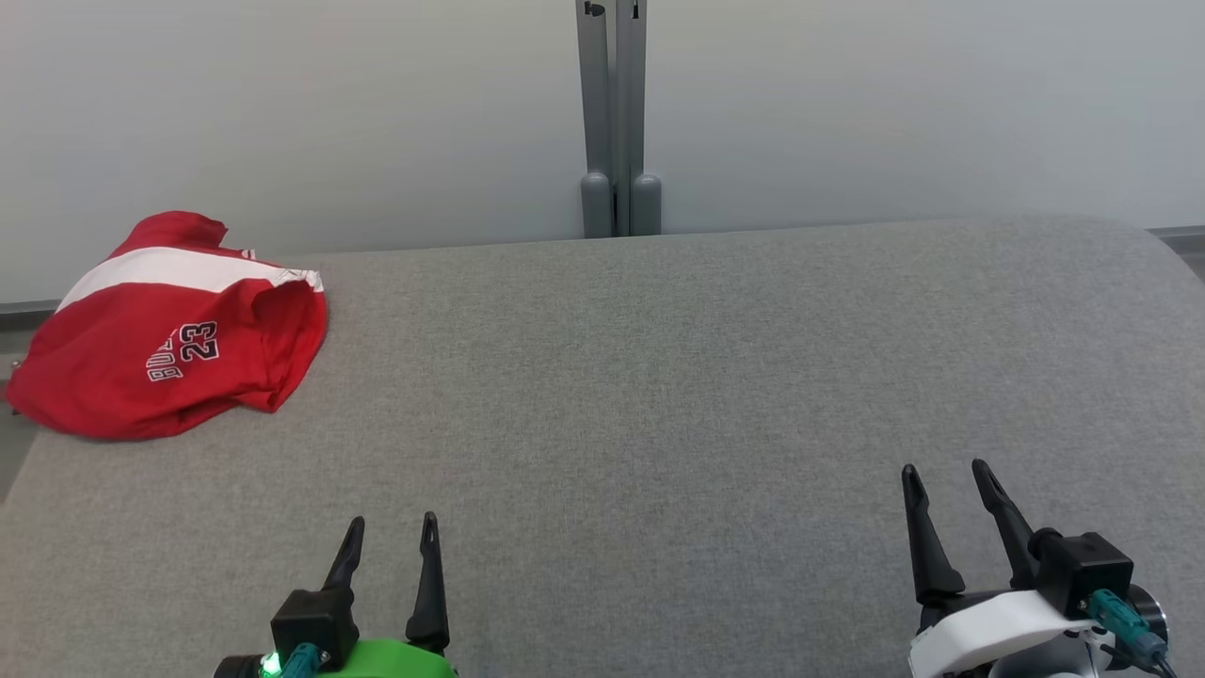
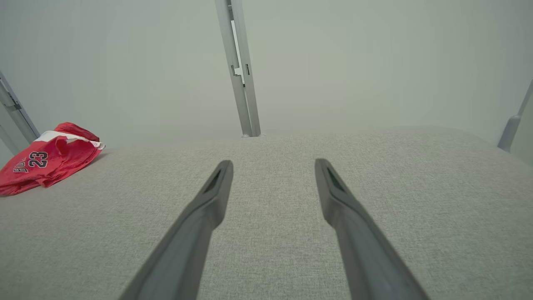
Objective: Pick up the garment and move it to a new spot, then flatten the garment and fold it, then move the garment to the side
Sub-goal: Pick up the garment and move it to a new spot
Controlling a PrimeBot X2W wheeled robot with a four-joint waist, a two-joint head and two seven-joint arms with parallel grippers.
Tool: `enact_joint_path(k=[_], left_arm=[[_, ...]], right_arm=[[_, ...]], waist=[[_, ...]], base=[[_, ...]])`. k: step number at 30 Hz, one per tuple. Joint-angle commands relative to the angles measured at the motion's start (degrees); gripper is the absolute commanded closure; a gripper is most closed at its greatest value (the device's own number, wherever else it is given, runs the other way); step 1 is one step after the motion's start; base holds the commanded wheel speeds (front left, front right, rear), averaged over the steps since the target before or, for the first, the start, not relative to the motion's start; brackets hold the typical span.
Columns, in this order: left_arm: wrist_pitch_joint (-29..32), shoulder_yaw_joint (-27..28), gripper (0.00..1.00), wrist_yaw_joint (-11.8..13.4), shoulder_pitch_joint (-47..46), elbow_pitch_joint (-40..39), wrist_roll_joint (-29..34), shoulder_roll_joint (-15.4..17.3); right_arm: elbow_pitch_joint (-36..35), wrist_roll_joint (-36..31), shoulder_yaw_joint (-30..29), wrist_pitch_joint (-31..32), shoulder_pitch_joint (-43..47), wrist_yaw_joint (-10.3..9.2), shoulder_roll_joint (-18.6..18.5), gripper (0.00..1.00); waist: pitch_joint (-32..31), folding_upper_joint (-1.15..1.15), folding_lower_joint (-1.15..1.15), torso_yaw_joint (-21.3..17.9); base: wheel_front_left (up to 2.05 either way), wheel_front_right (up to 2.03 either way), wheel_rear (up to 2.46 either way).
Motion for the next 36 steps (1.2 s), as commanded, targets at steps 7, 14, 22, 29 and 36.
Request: enact_joint_path(k=[7,14,22,29,36], left_arm=[[0.0,0.1,0.0,0.1,-1.0,0.0,0.1,0.4],[0.0,1.1,0.0,-0.4,-1.5,-0.2,1.4,0.4],[0.0,2.7,0.0,-0.5,-1.5,-0.2,2.2,0.7],[0.0,4.3,0.0,-0.3,-0.8,-1.2,2.3,0.6],[0.0,5.0,0.0,0.1,0.2,-2.5,2.3,0.4]], right_arm=[[-0.7,-0.2,-0.5,-0.2,0.4,0.0,-0.2,0.0],[-1.2,0.9,-0.4,-0.2,0.3,0.0,-0.2,0.0],[-1.1,1.9,0.4,-0.2,-0.9,-0.01,-0.2,0.0],[-0.8,1.3,1.6,-0.2,-2.1,-0.01,-0.2,0.0],[-0.1,0.8,3.1,-0.2,-3.5,-0.01,-0.2,0.0]], waist=[[0.2,0.0,0.0,6.0],[0.5,0.0,0.0,15.3],[0.9,0.0,0.0,24.2],[2.3,0.0,0.0,27.4],[3.3,0.0,0.0,28.0]], base=[[0.0,0.0,0.0],[0.0,0.0,0.0],[0.0,0.0,0.0],[0.0,0.0,0.0],[0.0,0.0,0.0]])
